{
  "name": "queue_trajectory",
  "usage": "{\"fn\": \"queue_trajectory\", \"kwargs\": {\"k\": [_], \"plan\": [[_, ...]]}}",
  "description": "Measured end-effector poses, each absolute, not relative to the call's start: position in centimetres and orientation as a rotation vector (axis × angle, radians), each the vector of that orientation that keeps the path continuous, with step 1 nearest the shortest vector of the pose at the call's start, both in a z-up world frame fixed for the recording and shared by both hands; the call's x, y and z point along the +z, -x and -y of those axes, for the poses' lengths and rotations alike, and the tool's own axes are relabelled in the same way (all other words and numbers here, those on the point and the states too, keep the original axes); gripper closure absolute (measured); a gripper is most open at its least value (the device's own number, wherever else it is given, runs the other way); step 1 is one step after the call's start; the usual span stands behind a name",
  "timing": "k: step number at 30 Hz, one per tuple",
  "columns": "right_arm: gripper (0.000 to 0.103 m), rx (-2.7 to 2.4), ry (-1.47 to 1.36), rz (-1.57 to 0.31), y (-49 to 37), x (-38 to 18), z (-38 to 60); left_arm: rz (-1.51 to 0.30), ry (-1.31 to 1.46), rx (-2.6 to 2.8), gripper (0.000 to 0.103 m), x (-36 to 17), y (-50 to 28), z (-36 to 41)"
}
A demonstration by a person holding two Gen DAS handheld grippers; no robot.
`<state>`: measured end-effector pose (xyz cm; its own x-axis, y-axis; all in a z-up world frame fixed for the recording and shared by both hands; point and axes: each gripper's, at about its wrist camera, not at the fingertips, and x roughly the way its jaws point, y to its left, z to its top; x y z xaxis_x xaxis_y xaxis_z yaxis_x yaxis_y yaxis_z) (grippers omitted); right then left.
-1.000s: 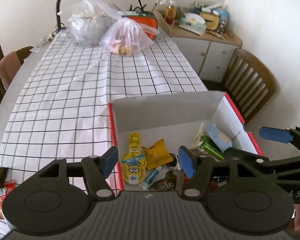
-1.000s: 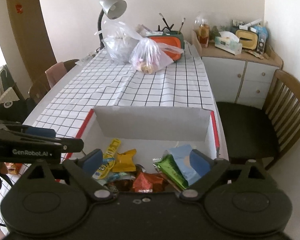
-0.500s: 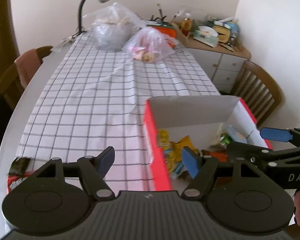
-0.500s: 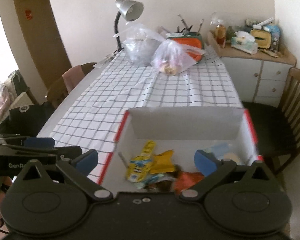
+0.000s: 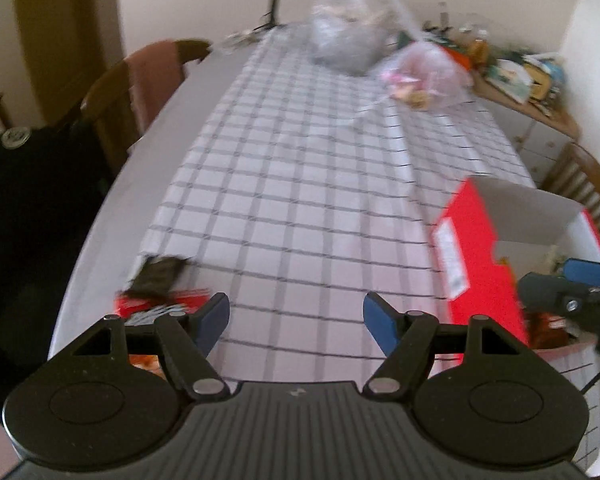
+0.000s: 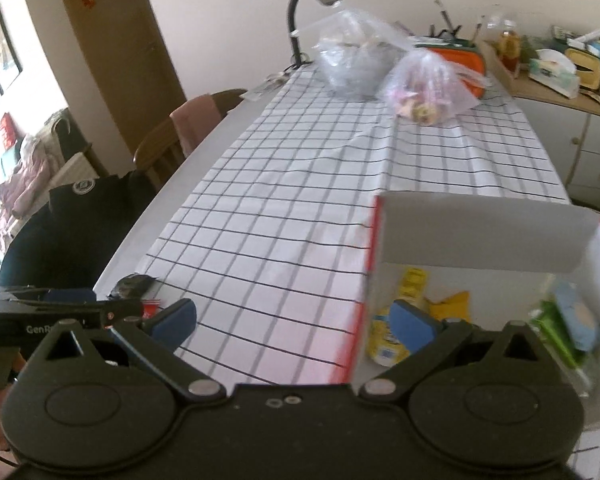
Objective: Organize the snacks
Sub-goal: 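Move both tools back from the box toward the red chip bag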
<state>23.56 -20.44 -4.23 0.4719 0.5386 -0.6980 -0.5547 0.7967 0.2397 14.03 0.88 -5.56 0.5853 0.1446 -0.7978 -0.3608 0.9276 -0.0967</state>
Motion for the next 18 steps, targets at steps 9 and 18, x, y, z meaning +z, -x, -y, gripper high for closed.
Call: {"fn": "queue_trajectory", "kwargs": {"k": [9, 18], "plan": [[0.0, 0.714, 0.073, -0.899, -24.0, -5.1, 12.5, -0.986, 0.298, 0.372, 0.03, -8.1, -13.0, -7.4], [0.0, 0.754, 0.13, -0.948, -24.2, -6.3, 5.7, -1.147, 0.349, 0.353, 0.03, -12.7, -13.9, -11.3]]}}
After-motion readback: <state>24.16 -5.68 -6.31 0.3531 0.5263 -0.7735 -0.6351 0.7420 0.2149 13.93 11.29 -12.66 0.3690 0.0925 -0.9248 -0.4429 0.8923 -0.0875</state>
